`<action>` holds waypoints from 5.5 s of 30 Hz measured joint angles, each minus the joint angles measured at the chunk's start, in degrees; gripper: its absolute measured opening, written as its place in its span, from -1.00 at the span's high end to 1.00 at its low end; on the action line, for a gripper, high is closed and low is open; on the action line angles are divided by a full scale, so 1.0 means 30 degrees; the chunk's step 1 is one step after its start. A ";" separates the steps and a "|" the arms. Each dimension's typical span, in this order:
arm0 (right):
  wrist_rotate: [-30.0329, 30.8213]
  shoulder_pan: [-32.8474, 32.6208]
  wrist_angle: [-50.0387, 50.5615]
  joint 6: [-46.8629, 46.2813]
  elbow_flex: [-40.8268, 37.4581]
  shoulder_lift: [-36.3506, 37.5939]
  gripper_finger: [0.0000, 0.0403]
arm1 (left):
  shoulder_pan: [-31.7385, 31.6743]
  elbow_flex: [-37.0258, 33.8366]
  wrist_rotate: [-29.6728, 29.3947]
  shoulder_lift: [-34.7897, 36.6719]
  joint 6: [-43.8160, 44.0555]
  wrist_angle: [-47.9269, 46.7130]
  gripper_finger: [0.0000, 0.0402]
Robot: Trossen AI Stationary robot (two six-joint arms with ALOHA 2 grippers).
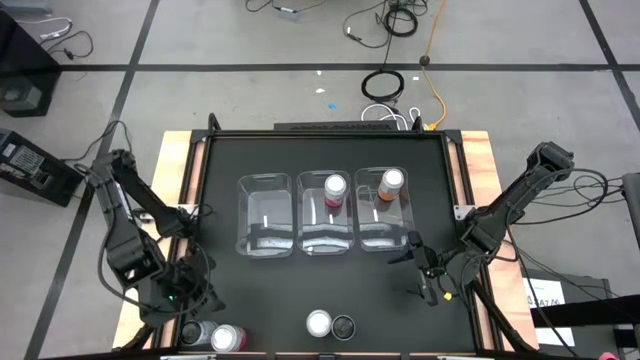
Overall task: Sort soda cans
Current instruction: Put the left blue soda can into the left transparent bin
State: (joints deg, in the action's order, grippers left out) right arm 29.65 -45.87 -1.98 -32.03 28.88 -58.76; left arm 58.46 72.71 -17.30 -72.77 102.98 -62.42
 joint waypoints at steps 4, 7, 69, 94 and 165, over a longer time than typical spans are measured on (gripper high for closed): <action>0.0000 0.0000 0.0000 0.0043 0.0000 0.0000 -0.69 | -0.0384 0.0000 -0.0321 0.0000 0.0035 0.0237 -0.86; 0.0001 0.0000 0.0001 0.0116 0.0007 0.0000 -0.69 | -0.0705 0.0000 -0.0161 0.0000 0.0088 0.0068 -0.86; -0.0495 0.0000 -0.0160 -0.0103 0.0015 0.0000 -0.69 | 0.3327 0.2754 0.5200 -0.6725 1.1583 -0.1857 -0.86; -0.0896 0.0000 -0.0882 0.0013 0.0015 -0.0007 -0.69 | 0.3329 0.2171 0.5204 -0.7213 1.0403 -0.1817 -0.86; 0.1297 0.0211 -0.1304 -0.0124 0.0015 -0.0007 -0.69 | -1.2948 0.2157 -0.1903 0.4998 -1.0725 -0.9209 -0.42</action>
State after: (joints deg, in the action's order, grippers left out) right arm 33.54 -45.23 -5.89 -32.40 28.93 -58.78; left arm 19.62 79.18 -23.01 -57.78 70.81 -90.04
